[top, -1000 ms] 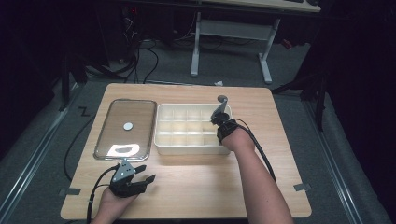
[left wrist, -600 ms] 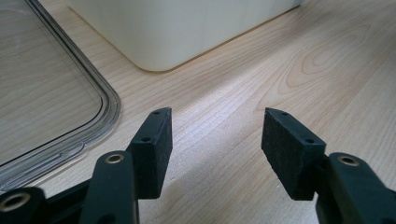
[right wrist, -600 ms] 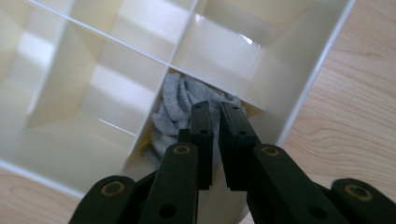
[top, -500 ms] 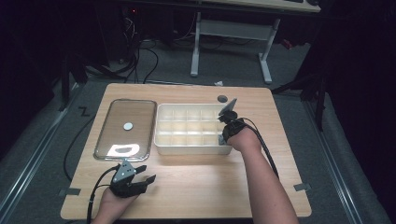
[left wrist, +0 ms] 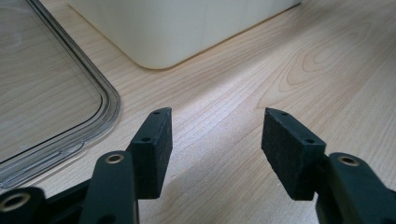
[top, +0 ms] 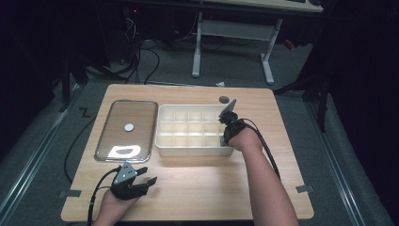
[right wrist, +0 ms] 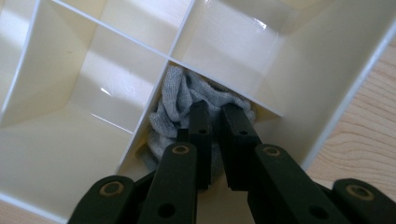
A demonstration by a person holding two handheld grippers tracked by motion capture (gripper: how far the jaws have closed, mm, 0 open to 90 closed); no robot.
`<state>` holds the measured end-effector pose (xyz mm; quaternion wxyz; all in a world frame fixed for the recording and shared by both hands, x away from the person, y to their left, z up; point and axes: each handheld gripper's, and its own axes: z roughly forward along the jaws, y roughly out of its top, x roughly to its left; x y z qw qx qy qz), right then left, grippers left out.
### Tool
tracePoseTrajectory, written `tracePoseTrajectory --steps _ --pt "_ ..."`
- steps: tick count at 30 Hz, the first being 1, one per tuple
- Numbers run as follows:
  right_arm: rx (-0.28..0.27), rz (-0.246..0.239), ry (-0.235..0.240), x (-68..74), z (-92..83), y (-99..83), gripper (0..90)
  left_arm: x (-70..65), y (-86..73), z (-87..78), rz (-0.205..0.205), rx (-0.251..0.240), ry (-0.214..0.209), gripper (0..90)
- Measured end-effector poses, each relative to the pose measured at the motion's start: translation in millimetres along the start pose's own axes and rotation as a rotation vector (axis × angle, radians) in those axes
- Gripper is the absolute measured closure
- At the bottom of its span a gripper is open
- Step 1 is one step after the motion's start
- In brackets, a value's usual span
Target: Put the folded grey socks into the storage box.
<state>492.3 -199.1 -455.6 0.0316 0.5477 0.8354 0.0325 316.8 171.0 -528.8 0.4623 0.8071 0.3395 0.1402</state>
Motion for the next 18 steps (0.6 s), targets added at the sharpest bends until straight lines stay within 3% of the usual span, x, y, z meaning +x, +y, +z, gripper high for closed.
tracePoseTrajectory --steps 4,8,15,18 --pt "0.035 -0.045 -0.035 6.3 4.3 6.6 84.8 0.3 -0.1 0.2 -0.001 0.000 0.001 43.8" --pt "0.057 -0.040 -0.056 12.3 8.6 9.2 84.7 0.5 -0.2 0.5 0.000 0.001 0.001 43.8" --pt "-0.010 -0.041 -0.018 6.3 -6.3 -1.9 82.3 0.8 -0.1 -0.7 -0.005 -0.005 -0.002 43.8" --pt "-0.093 -0.031 0.020 4.3 -24.8 -13.8 78.2 0.0 0.2 -1.6 -0.002 -0.007 -0.003 43.8"
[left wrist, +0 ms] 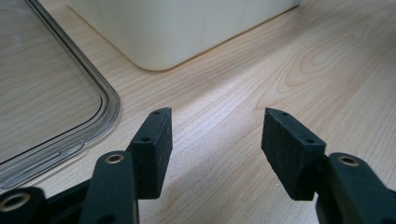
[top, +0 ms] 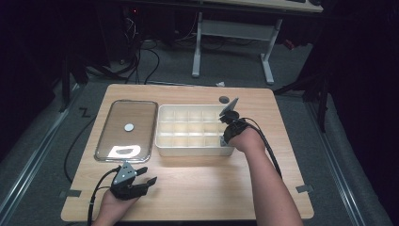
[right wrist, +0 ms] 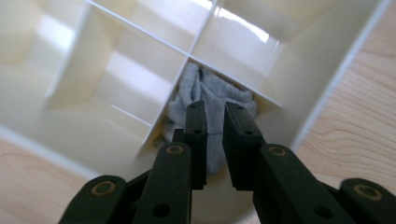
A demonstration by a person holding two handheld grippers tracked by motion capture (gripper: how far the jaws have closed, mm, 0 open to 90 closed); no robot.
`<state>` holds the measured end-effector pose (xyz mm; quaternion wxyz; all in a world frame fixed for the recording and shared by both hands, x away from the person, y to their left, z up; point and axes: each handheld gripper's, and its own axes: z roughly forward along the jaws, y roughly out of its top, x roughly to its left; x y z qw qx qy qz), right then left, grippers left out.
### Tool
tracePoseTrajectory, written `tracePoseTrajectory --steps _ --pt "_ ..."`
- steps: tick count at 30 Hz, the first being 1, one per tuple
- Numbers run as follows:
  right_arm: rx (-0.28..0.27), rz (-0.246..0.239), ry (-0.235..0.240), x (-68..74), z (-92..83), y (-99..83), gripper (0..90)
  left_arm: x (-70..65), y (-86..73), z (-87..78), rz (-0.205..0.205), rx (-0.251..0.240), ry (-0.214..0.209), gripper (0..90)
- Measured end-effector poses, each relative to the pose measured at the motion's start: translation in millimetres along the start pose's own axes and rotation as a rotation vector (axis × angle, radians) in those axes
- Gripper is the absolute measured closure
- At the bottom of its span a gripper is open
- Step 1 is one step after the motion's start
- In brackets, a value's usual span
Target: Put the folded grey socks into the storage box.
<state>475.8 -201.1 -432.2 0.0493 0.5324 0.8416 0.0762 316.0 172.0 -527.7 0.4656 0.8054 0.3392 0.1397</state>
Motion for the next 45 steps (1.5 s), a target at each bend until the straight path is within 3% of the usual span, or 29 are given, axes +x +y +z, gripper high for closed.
tracePoseTrajectory --steps 6,12,21,28,31,36,38,40,43,45 --pt "-0.218 -0.012 0.008 2.1 -29.8 -30.7 66.0 -0.6 1.0 -0.8 0.006 0.000 -0.001 43.7" --pt "-0.399 -0.031 0.020 8.8 -33.0 -72.3 60.3 -1.2 1.3 -1.7 0.007 -0.002 -0.006 43.8" --pt "-0.613 -0.020 0.098 18.5 -17.9 -124.2 55.1 -2.5 0.7 -1.3 0.002 -0.003 0.022 43.8" --pt "-0.795 -0.007 0.018 24.2 13.2 -165.0 52.9 -2.1 -0.1 -3.3 -0.001 -0.023 0.055 43.1" --pt "-0.812 0.021 0.043 25.8 31.1 -181.5 53.0 -2.4 -1.9 -6.9 -0.012 -0.042 0.079 42.6" --pt "-0.839 0.047 0.022 35.4 46.3 -208.9 52.5 -1.4 -3.9 -13.2 -0.042 -0.067 0.112 42.1" --pt "-0.825 0.024 0.027 36.9 45.2 -214.2 50.9 -0.9 -4.6 -14.1 -0.054 -0.069 0.116 42.0" --pt "-0.828 0.021 0.003 33.5 43.3 -218.6 50.9 -1.2 -4.8 -14.2 -0.052 -0.055 0.118 41.6" --pt "-0.832 0.055 0.042 30.0 46.0 -220.0 51.0 -3.4 -4.1 -14.9 -0.030 -0.046 0.120 41.6" --pt "-0.823 0.028 0.034 32.7 47.5 -218.4 51.0 -4.4 -2.6 -16.3 -0.015 -0.047 0.120 41.6"
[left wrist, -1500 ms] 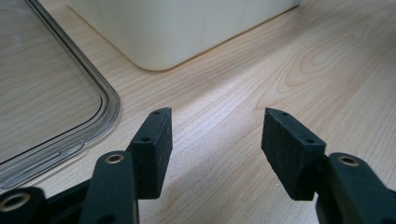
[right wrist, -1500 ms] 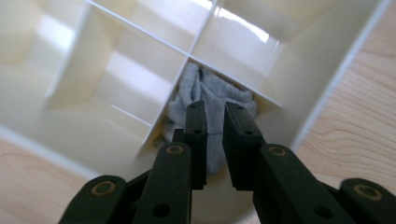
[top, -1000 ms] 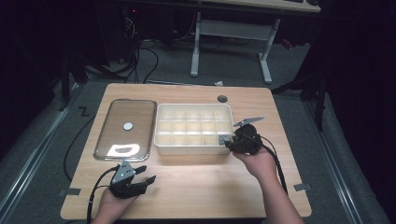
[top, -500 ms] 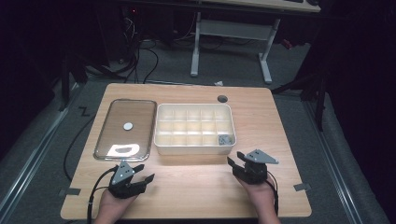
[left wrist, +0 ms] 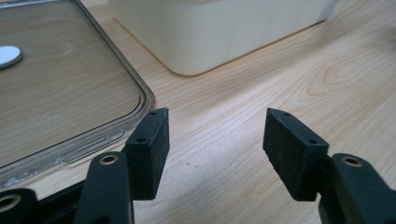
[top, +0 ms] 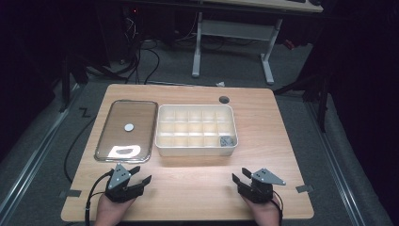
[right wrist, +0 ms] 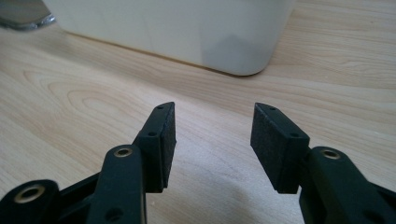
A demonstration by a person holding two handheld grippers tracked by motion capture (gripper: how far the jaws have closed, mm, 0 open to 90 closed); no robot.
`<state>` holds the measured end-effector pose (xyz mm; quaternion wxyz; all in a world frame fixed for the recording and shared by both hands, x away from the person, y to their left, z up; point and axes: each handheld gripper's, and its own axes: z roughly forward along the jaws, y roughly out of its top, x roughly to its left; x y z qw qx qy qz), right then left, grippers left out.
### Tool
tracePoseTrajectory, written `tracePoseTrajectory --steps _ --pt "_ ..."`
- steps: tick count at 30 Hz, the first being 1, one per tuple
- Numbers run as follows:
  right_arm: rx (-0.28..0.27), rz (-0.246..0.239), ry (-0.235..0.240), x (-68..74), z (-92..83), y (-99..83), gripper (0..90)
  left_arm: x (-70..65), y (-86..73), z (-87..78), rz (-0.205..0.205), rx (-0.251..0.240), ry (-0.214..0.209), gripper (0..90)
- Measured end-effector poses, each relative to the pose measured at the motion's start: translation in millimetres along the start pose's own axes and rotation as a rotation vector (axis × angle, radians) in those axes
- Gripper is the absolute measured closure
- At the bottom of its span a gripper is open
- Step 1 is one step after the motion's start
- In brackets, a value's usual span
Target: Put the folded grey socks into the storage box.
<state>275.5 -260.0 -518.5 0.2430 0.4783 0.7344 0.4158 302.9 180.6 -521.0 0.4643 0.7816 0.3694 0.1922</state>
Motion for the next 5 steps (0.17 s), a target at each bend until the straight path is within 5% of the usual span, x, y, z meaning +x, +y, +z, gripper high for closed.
tracePoseTrajectory --steps 5 --pt "0.015 0.002 -0.001 3.3 3.5 -2.6 51.1 2.1 -1.4 0.0 -0.017 -0.001 -0.012 41.7"
